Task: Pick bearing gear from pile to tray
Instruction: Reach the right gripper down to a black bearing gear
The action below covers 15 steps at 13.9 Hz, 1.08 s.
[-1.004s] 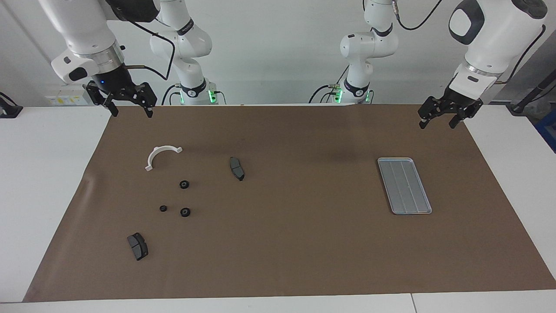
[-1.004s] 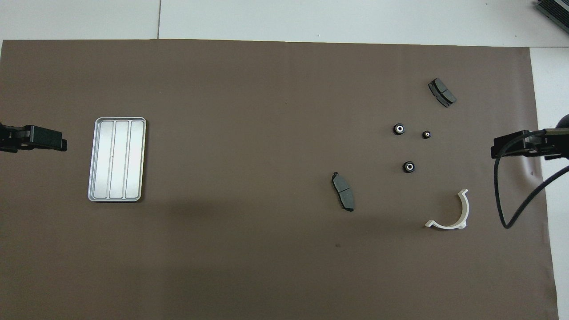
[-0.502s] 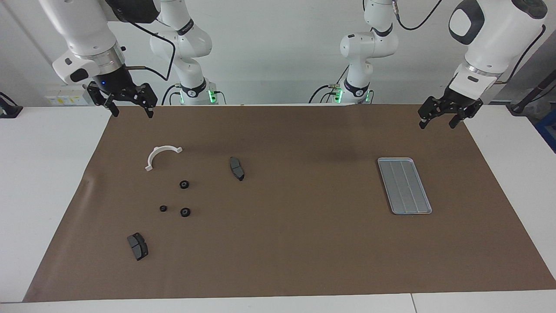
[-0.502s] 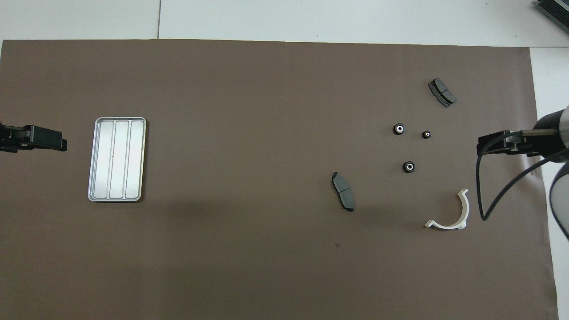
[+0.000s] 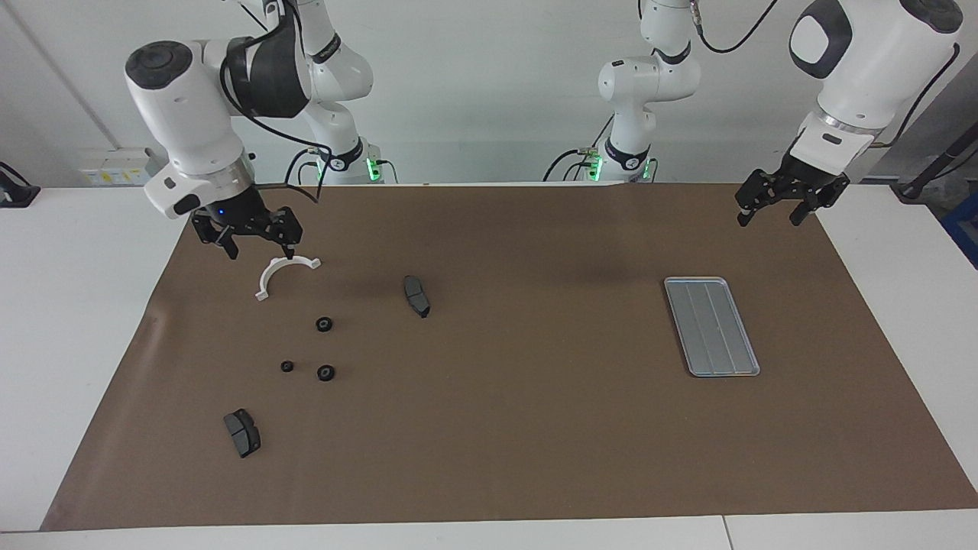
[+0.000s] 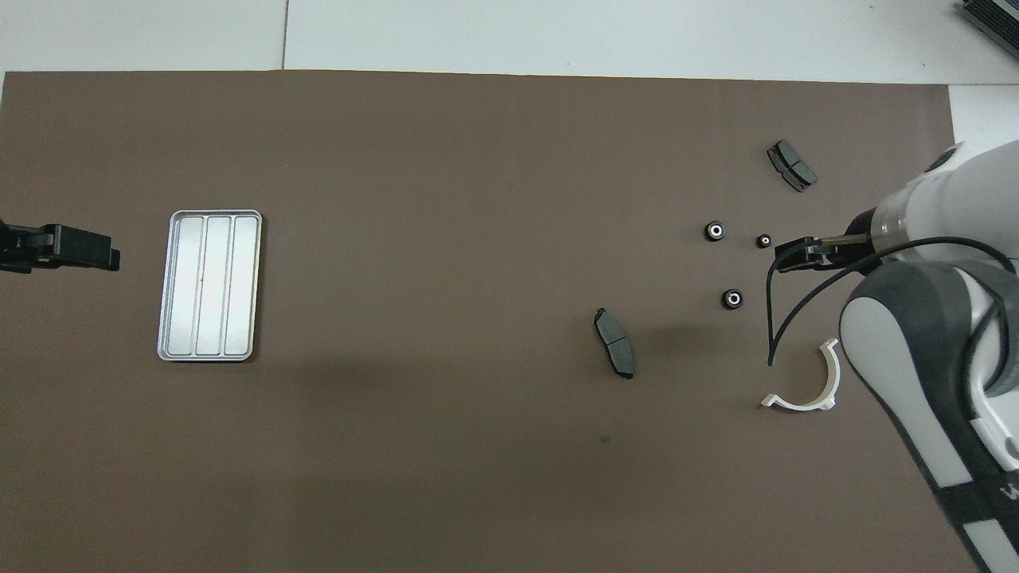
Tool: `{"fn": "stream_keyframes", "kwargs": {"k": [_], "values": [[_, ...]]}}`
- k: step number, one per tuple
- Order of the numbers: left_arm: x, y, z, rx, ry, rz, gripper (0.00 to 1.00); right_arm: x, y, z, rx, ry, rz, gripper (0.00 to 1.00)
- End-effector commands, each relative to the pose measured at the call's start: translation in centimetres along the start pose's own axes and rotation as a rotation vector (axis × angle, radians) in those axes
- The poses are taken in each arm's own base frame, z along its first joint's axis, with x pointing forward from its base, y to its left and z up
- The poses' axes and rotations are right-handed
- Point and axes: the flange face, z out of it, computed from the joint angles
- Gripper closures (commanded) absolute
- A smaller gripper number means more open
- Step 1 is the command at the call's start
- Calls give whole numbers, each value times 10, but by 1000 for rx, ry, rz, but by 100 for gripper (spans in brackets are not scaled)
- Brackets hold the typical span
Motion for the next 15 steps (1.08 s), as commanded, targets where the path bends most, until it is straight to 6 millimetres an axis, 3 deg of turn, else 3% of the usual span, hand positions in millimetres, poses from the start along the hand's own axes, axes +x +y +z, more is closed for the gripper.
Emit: {"fn": "stream_keyframes", "kwargs": {"k": [1,8,15], "values": [[-9,1,-2,1,2,-10,0,-5,-5,42,1,6,-71,0],[-9,1,-2,1,2,-10,0,-8,-7,131,19,45,-87,0],[-9,1,-1,1,2,-9,0,-21,-10,166,55,40,-96,0]]}}
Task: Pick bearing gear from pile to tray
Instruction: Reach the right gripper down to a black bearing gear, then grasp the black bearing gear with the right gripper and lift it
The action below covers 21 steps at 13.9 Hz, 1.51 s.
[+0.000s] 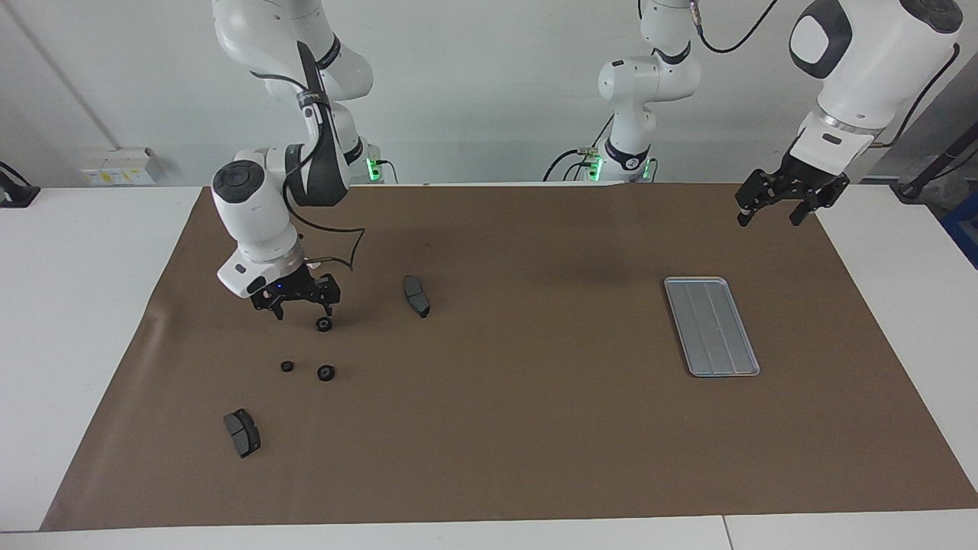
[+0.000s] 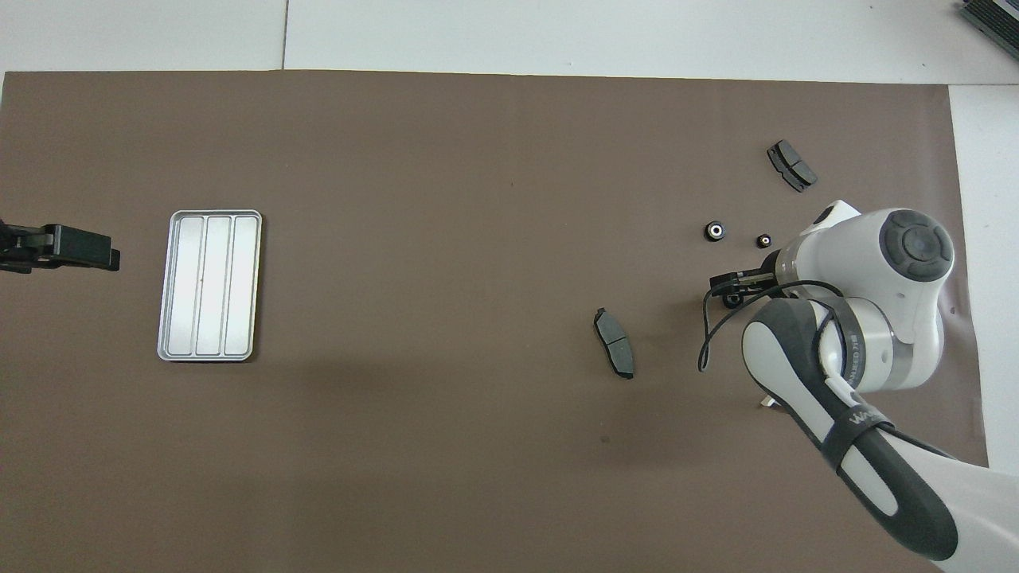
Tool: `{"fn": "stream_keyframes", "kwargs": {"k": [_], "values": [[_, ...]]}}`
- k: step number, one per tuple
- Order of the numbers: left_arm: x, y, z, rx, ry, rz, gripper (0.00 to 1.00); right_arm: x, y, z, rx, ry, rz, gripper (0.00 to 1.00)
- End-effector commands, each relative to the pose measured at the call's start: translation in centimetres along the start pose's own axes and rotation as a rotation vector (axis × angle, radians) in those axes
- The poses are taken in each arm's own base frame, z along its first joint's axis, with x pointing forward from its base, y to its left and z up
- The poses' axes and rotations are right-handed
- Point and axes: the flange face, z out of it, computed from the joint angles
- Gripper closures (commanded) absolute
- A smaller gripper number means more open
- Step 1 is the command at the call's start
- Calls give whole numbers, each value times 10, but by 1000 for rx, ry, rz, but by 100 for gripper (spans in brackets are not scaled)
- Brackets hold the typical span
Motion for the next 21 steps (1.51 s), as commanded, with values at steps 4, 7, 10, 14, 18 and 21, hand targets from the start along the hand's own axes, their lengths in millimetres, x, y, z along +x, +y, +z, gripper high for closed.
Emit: {"fn": "stream_keyframes", "kwargs": {"k": [4,7,10,14,18,21], "values": [[-9,1,-2,1,2,-10,0,-16,0,19,16,11,-68,0],[-9,1,-1,1,2,-9,0,-21,-1,24,16,9,-69,13],[-9,1,-2,1,2,-10,0,-17,0,24,12,40,-62,21],[-9,1,-1,1,2,-9,0,-19,-7,27,13,41,-62,27],[-9,1,-1,1,2,-9,0,-20,-7,29,13,35,-68,33],[-9,1,-1,1,2,-9,0,-22,-8,30,13,34,-73,38]]}}
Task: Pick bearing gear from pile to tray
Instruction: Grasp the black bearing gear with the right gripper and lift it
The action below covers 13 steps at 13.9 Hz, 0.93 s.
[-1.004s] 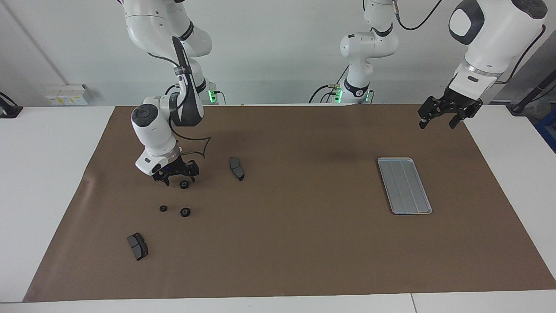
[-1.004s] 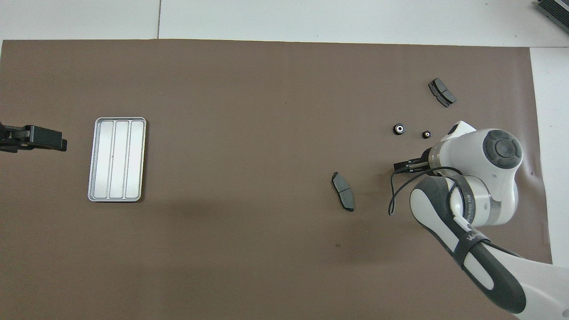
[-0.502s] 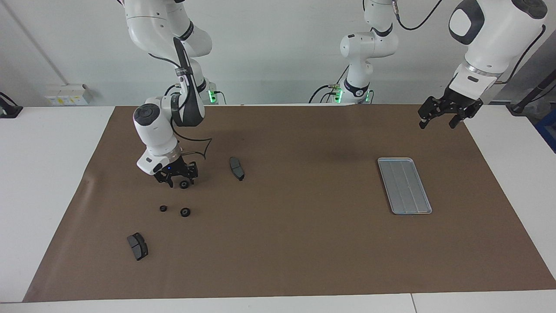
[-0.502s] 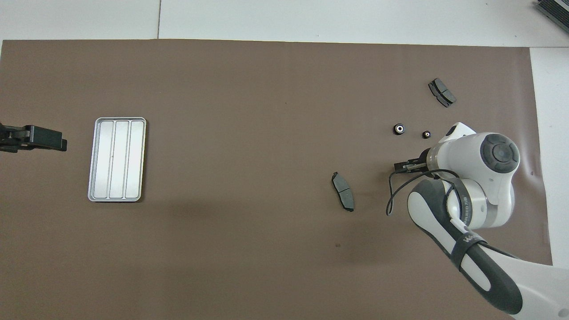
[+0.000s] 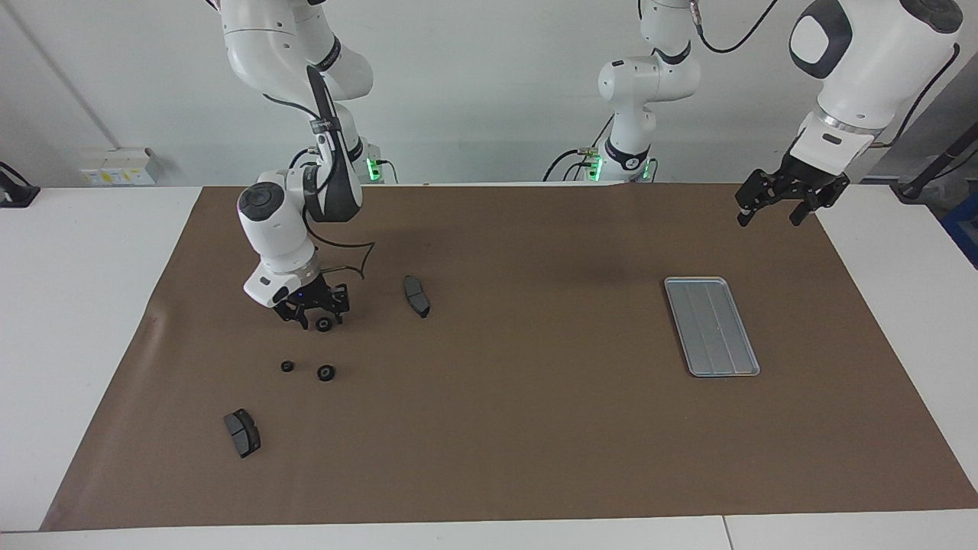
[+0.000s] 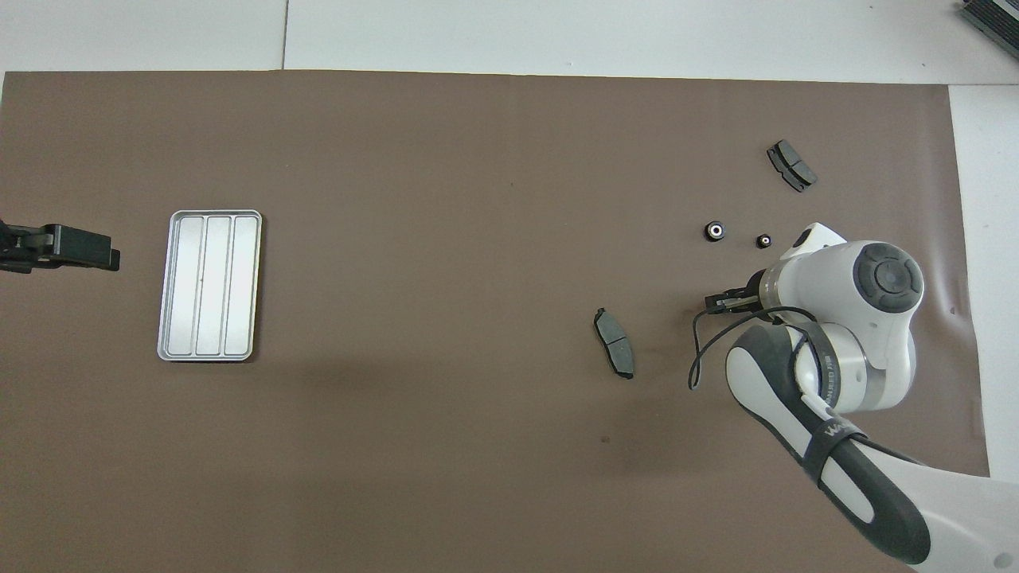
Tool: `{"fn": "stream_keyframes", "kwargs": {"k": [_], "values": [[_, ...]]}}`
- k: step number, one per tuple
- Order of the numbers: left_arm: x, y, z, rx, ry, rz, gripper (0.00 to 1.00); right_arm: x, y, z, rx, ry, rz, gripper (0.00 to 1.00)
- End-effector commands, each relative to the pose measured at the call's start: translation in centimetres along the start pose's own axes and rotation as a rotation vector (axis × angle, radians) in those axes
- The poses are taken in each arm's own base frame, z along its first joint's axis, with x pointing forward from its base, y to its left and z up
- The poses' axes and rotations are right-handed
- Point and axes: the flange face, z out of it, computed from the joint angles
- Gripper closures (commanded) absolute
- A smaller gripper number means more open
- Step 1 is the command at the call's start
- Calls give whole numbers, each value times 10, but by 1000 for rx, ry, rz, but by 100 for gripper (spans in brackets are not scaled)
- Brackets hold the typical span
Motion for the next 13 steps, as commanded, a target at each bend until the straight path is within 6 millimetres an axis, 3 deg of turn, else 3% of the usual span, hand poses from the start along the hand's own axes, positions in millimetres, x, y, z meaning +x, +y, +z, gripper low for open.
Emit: {"fn": "stream_keyframes", "kwargs": {"k": [1,8,13], "values": [[-9,1,-2,1,2,-10,0,-3,1,3,14,18,-7,41],[-9,1,-2,1,2,-10,0,-4,1,4,14,13,-10,44],[-9,1,-2,1,2,-10,0,-4,1,4,15,7,-10,63]]}}
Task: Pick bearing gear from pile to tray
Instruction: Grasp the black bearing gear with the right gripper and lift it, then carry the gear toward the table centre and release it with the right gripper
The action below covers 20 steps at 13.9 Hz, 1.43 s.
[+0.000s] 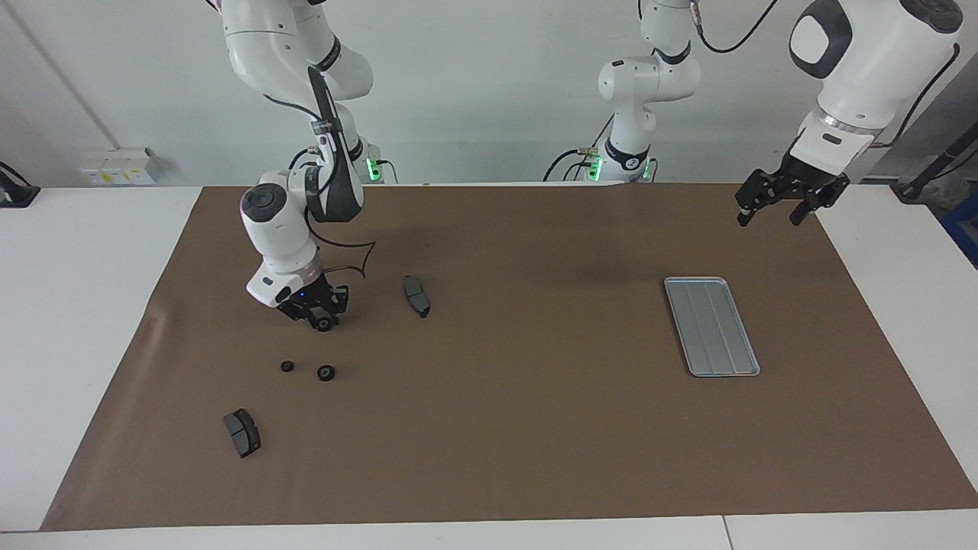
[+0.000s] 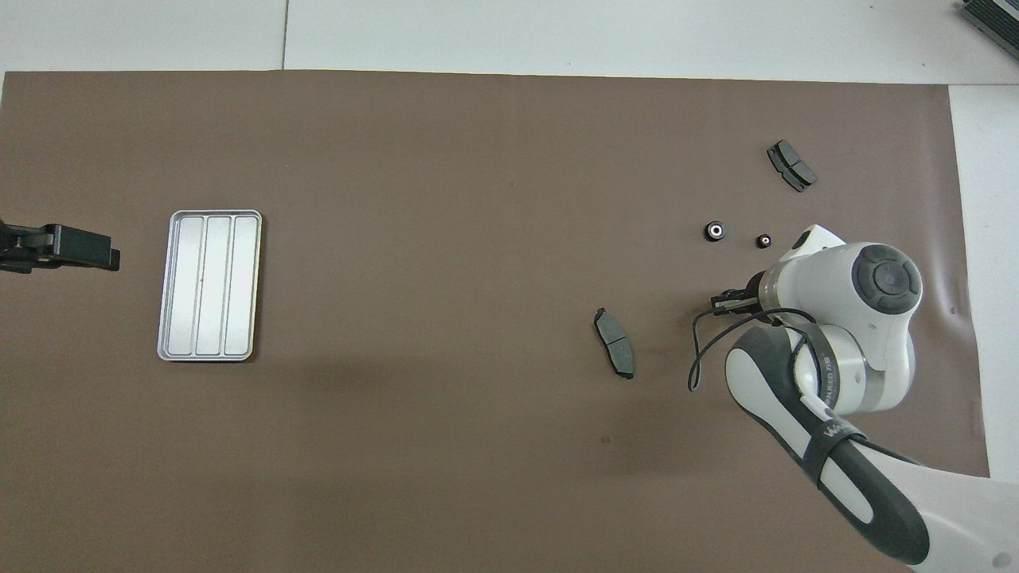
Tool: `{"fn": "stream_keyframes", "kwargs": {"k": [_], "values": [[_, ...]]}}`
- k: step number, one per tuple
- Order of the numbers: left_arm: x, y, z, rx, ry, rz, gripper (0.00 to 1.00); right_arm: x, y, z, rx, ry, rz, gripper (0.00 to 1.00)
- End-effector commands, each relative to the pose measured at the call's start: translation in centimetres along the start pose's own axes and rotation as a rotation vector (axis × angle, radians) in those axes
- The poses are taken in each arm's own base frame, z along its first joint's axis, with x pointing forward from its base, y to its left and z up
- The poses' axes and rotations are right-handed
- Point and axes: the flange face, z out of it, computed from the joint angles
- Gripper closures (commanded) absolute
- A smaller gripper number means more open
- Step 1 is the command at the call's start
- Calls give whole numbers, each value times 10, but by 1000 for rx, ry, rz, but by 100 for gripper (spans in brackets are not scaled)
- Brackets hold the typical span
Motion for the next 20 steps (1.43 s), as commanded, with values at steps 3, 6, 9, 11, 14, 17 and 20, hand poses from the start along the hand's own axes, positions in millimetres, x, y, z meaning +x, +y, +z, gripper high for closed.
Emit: {"fn": "stream_keyframes", "kwargs": {"k": [3,6,9,11,14,17,20], "values": [[-9,1,-2,1,2,-10,0,-3,1,3,16,4,-1,100],[-9,1,-2,1,2,-10,0,3,-1,-7,20,-16,25,100],[-9,1,-2,1,2,-10,0,19,-15,-40,25,-17,67,100],[-9,1,-2,1,2,-10,0,33,-30,-63,28,-14,129,100],[-9,1,-2,1,2,-10,0,53,-71,-91,33,-3,199,100],[-9,1,-1,1,2,-9,0,57,-130,-98,50,27,253,100],[-9,1,-2,1,2,-10,0,58,-186,-96,96,42,299,100]]}}
